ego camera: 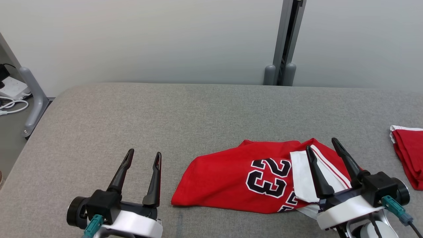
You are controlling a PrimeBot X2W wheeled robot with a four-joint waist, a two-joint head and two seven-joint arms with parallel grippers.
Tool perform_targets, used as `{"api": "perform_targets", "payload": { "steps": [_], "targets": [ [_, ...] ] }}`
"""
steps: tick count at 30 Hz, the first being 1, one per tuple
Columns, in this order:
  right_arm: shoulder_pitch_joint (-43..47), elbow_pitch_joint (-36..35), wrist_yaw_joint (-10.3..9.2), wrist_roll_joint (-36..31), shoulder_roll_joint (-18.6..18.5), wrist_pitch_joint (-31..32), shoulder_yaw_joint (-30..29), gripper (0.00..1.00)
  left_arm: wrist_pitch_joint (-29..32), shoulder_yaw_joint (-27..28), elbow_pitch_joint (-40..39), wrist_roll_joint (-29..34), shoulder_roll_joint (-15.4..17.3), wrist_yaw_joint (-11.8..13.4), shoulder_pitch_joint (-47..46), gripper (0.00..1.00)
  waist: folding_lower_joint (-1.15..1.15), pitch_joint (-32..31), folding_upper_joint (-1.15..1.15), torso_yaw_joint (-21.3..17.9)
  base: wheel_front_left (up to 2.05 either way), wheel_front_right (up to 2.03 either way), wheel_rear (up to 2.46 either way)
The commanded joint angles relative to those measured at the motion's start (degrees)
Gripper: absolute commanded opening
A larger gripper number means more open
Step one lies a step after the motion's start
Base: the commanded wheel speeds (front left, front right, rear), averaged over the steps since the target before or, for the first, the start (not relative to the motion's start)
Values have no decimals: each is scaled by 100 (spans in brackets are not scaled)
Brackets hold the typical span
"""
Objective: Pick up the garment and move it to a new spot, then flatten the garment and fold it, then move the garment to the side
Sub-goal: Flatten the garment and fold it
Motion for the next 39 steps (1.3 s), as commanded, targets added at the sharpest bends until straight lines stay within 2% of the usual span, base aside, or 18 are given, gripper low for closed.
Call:
{"api": "perform_targets", "payload": {
  "steps": [1,7,12,19,28,39],
  "targets": [
    [66,21,0,10,2,2,-27,100,-22,54,-30,73,7,-55,-57,100,0,15,0,-6,0,0,0],
    [116,103,-1,-28,35,2,-102,100,-22,-2,19,-21,-1,-97,-55,100,0,40,0,-38,0,0,0],
    [269,452,0,-120,101,2,-243,100,-22,-77,66,-48,2,-72,-56,100,0,56,0,-62,0,0,0],
    [451,1093,-1,-139,143,1,48,100,-22,-146,177,-59,1,-68,-118,100,0,151,0,-106,0,0,0],
    [193,1642,-1,-346,75,2,266,100,-22,-265,286,62,-2,-137,-213,100,0,253,0,-49,0,0,0],
    [-106,2245,-1,-373,77,1,193,100,-22,-368,203,63,1,-151,-314,100,0,424,0,42,0,0,0]
  ]
}}
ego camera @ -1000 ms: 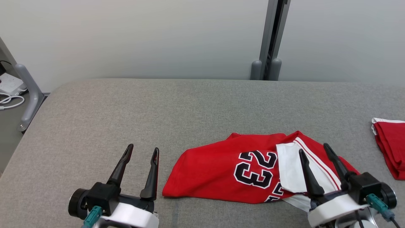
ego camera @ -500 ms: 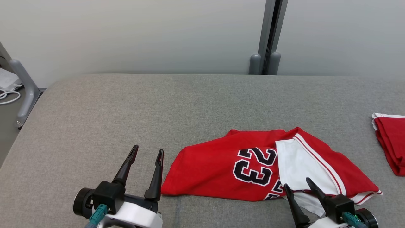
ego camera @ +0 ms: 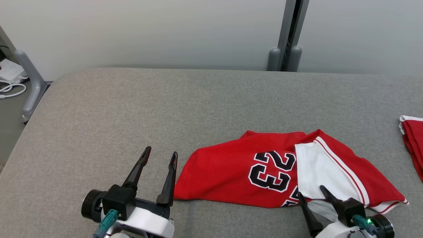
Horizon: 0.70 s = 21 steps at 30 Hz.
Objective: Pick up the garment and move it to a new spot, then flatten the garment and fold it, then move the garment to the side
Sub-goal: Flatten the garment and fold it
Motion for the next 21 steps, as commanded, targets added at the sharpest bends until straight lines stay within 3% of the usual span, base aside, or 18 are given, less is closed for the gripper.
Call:
{"api": "perform_targets", "payload": {
  "steps": [1,4,5,21],
  "targets": [
    [-113,81,-1,25,-83,0,-26,100,-23,-12,-32,35,22,-11,-101,100,0,40,0,2,0,0,0],
    [-184,160,0,20,-91,0,-43,100,-23,-24,-55,16,22,-4,-131,100,0,74,0,4,0,0,0],
    [-269,181,-1,2,-111,0,-69,0,-23,-36,-65,-12,22,4,-147,100,0,102,0,5,0,0,0],
    [-190,-379,-1,71,-164,0,-127,0,-23,-133,-2,-202,22,59,-33,100,0,-121,0,27,0,0,0]
  ]
}}
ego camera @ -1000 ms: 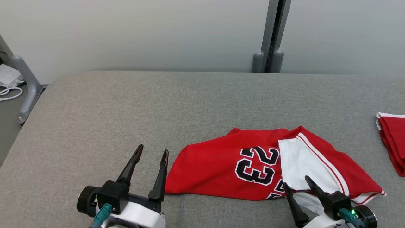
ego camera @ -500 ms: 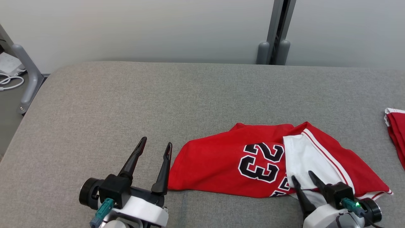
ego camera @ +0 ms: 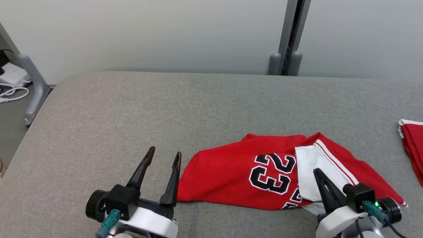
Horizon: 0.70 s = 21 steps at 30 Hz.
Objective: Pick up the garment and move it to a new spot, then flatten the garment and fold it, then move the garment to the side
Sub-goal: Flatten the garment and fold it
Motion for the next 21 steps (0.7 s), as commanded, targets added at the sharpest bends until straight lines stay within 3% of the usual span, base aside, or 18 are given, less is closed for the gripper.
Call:
{"api": "perform_targets", "payload": {
  "steps": [1,15,20,21],
  "targets": [
    [24,-89,-1,40,-25,1,-26,0,-22,0,8,-15,22,15,24,100,0,-56,0,-9,0,0,0],
    [154,-1848,-1,69,64,1,-333,0,-22,-208,28,-104,23,70,142,100,0,-360,0,-186,0,0,0],
    [450,-2182,-1,119,173,2,-641,0,-22,-167,57,-359,23,96,212,100,0,-415,0,-243,0,0,0],
    [492,-2243,-1,124,190,2,-725,35,-22,-154,68,-381,23,99,219,100,0,-424,0,-252,0,0,0]
  ]
}}
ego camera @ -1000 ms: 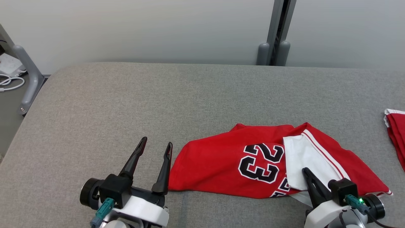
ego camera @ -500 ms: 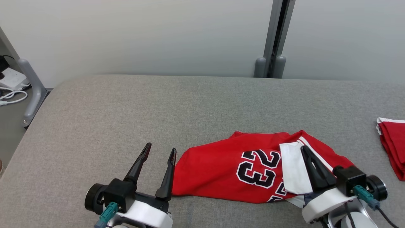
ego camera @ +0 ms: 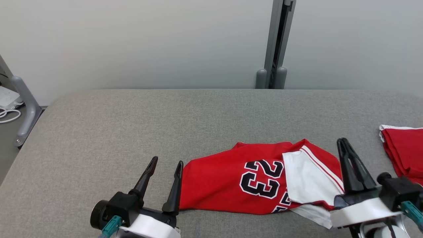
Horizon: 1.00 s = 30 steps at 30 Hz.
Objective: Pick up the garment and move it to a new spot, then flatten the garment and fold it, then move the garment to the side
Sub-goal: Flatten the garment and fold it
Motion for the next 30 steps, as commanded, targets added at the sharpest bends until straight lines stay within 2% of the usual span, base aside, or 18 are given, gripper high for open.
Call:
{"api": "perform_targets", "payload": {
  "steps": [1,2,25,27,30],
  "targets": [
    [167,-80,0,57,25,0,-137,87,-22,52,28,-58,22,27,56,100,0,-22,0,-25,0,0,0],
    [248,-63,0,92,49,1,-147,100,-22,77,39,-80,22,41,63,100,0,-28,0,-34,0,0,0],
    [406,123,0,186,82,1,-115,100,-22,346,176,-180,23,150,77,100,0,-23,0,-44,0,0,0],
    [451,249,0,149,82,0,-81,100,-22,382,184,-166,23,170,69,100,0,-3,0,-44,0,0,0],
    [507,818,0,90,82,1,124,100,-22,437,194,-153,22,178,42,100,0,77,0,-39,0,0,0]
  ]
}}
